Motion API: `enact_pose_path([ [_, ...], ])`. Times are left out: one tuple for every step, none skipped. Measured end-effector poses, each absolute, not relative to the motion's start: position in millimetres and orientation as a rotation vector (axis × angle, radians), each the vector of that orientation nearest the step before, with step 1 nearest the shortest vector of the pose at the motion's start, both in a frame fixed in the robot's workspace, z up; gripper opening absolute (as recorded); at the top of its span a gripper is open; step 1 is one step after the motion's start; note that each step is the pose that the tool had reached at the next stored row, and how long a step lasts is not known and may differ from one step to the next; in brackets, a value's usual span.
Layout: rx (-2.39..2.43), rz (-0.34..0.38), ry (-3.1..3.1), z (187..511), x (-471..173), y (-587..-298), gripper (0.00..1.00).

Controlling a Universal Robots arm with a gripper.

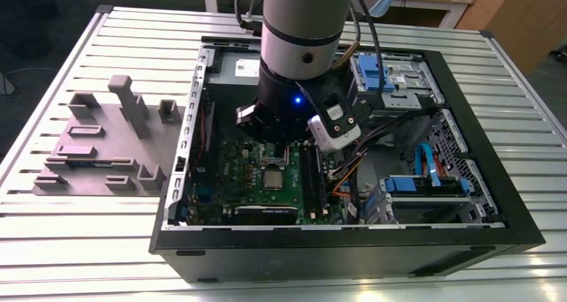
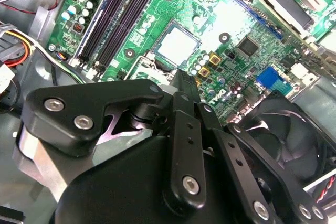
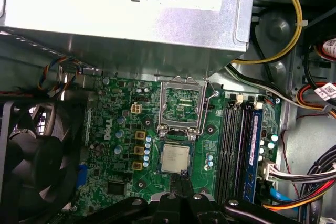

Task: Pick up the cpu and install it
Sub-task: 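Close the cpu cover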

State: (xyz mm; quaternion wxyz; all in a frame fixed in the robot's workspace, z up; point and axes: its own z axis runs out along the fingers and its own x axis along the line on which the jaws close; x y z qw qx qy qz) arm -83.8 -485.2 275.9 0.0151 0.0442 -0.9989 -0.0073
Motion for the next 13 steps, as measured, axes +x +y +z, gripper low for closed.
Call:
enact_pose_path([
  [0.138, -0.023, -3.108, 275.9, -83.5, -485.2, 0.11],
  [0.139, -0.023, -3.108, 275.9, -83.1, -485.2, 0.11],
  [0.139, -0.023, -3.108, 275.9, -82.6, -485.2, 0.11],
  [0.140, -0.023, -3.108, 275.9, -82.1, -485.2, 0.11],
  [0.140, -0.023, -3.108, 275.8, -81.5, -485.2, 0.11],
  [0.142, -0.023, -3.108, 275.8, -81.1, -485.2, 0.11],
  [0.156, -0.022, -3.107, 275.7, -81.1, -485.2, 0.11],
  [0.180, -0.022, -3.106, 275.6, -81.1, -485.2, 0.11],
  [0.206, -0.022, -3.104, 275.5, -81.1, -485.2, 0.11],
  [0.231, -0.021, -3.102, 275.5, -81.1, -485.2, 0.11],
  [0.259, -0.021, -3.100, 275.4, -81.1, -485.2, 0.11],
  [0.282, -0.021, -3.098, 275.3, -81.1, -485.2, 0.11],
  [0.299, -0.020, -3.096, 275.3, -80.8, -485.2, 0.11],
])
